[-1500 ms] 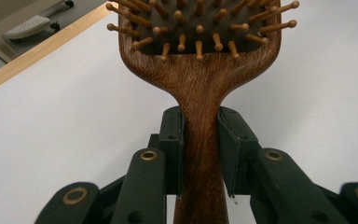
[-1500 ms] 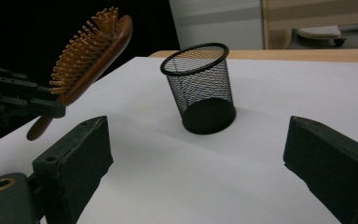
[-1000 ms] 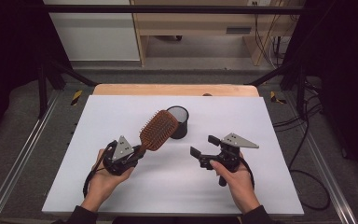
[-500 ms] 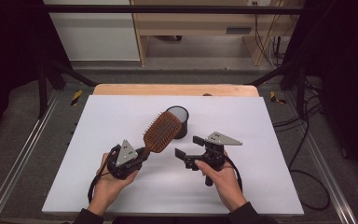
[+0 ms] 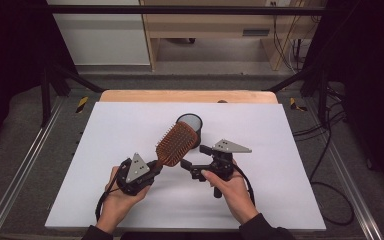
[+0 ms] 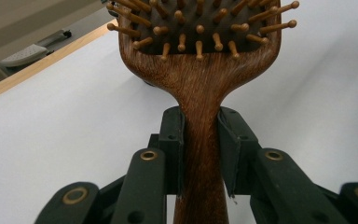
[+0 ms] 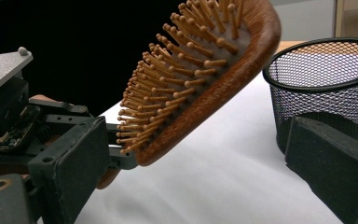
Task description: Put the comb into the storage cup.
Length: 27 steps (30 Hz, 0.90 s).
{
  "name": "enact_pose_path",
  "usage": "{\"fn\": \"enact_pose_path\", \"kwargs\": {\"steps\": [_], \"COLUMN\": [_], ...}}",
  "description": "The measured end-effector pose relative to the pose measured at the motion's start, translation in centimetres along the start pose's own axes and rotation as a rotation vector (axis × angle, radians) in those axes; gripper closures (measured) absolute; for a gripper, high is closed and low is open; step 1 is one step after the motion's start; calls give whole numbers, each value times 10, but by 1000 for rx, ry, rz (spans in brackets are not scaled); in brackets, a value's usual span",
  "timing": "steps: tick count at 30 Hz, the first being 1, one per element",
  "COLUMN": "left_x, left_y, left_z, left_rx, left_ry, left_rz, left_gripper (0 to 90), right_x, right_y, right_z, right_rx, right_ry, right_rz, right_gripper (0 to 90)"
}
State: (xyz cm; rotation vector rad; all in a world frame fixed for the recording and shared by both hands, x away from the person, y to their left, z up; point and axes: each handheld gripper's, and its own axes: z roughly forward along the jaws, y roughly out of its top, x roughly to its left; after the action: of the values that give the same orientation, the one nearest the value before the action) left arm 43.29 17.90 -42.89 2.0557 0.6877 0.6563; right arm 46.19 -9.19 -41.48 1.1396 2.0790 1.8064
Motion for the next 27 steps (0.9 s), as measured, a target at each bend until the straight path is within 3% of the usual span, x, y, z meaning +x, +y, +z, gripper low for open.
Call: {"fn": "enact_pose_path", "kwargs": {"steps": [15,27], "left_x": [-4,-9], "left_y": [-1,3], "left_z": [0,-3], "left_rx": [-20,-63], "left_ry": [-7,1], "left_rz": [2,14], "left_gripper": [724,724], "right_x": [1,7], "right_y": [7,18], "right_z": [10,17], "right_rx": [3,-13], "right_ry": [17,63], "right_rz": [27,46], "right_gripper": [85,159]}}
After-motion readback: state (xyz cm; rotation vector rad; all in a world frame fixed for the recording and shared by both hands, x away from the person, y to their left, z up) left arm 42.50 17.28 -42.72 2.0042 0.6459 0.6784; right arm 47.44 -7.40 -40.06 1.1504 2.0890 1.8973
